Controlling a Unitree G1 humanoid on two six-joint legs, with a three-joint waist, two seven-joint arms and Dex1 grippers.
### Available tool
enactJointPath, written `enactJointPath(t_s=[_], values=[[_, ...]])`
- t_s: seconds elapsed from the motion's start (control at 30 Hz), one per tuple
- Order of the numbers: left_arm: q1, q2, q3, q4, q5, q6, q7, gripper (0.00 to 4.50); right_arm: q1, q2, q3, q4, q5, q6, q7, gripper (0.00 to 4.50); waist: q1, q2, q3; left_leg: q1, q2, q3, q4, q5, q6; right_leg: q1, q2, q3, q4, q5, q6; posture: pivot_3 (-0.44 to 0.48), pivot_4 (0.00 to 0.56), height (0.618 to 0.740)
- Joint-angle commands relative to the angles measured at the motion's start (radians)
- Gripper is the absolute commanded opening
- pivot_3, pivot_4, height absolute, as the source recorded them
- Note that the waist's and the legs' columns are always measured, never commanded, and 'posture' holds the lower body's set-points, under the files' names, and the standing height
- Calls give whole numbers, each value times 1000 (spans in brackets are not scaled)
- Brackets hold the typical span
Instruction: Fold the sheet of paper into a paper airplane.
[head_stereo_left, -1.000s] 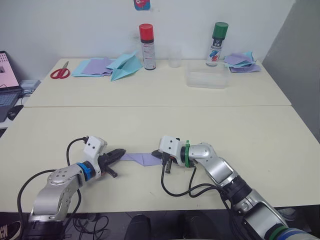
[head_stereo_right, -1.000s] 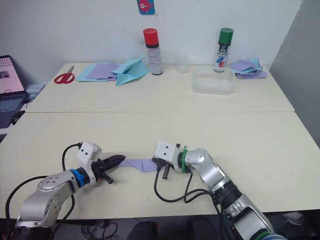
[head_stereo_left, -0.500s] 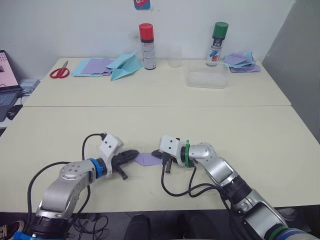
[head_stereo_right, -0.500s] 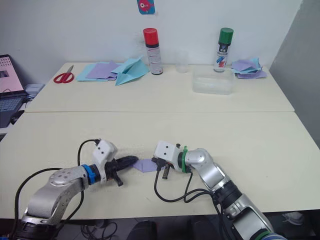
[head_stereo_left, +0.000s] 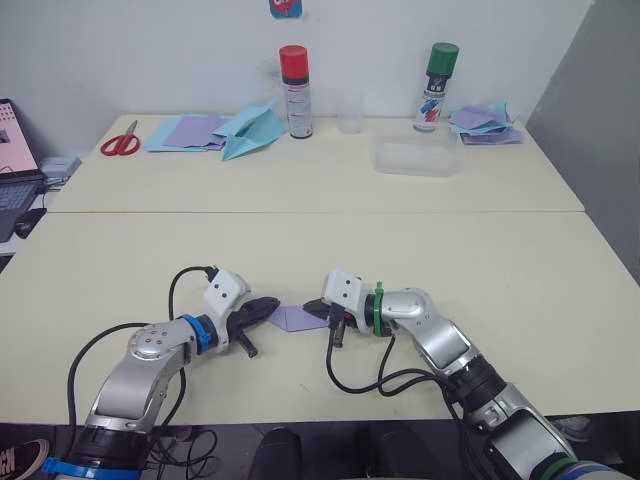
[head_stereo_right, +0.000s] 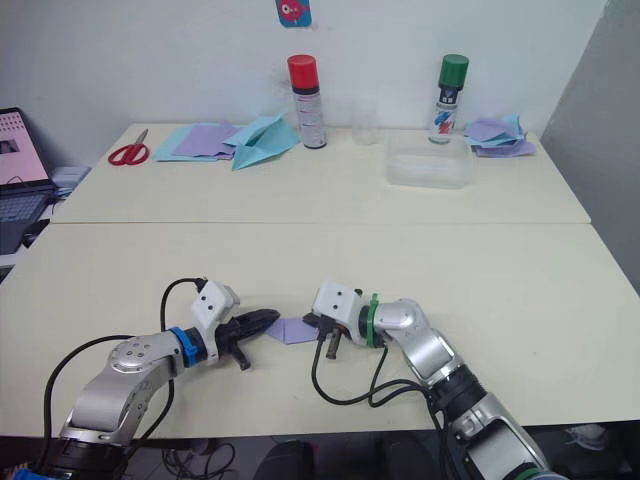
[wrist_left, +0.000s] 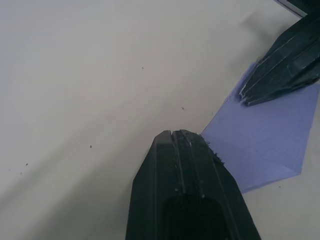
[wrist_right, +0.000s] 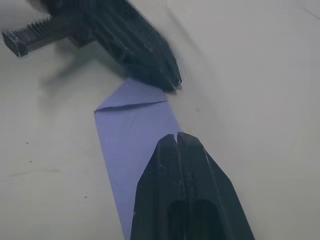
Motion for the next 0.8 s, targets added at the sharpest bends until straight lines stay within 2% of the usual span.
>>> enactJointPath(t_s=[0.03,0.3,0.37,0.53,0.63,0.73,0.8], values=[[-22,69,102,-91,-76,27,-54,1326,-15,-50,-69,-128,96,-21,83,1254,1,0,0,-2,0,-1,0,0,0,-1,0,-1,0,0,0,0,150,740],[74,222,210,-205,-110,-15,-192,3765,61,-219,-67,-230,117,-214,228,4022,2,1,1,-9,0,1,0,-1,-1,-3,-1,0,-11,0,2,0,150,740],[111,233,223,-239,-96,-52,-208,4386,77,-232,-51,-223,101,-273,239,4028,2,1,1,-9,0,1,0,-2,-2,-3,-1,0,-12,-1,2,0,150,740],[266,212,244,-321,-36,-187,-229,4450,91,-234,-10,-137,30,-439,232,4028,0,1,1,-8,0,1,0,-2,-2,-3,-1,0,-11,-1,2,0,150,740],[333,184,244,-334,4,-287,-228,4500,70,-215,6,-87,-8,-463,204,3474,4,1,1,-7,0,1,0,-2,-2,-2,-1,0,-10,0,2,0,150,740],[373,157,253,-349,6,-316,-210,4500,56,-195,22,-59,-62,-484,169,2437,5,1,1,-7,0,1,1,-2,-2,-2,-1,0,-10,0,1,0,150,740],[409,152,254,-355,19,-349,-219,4500,47,-175,34,-43,-99,-470,135,2437,5,1,1,-7,0,1,1,-2,-2,-2,-1,0,-10,0,1,0,150,740]])
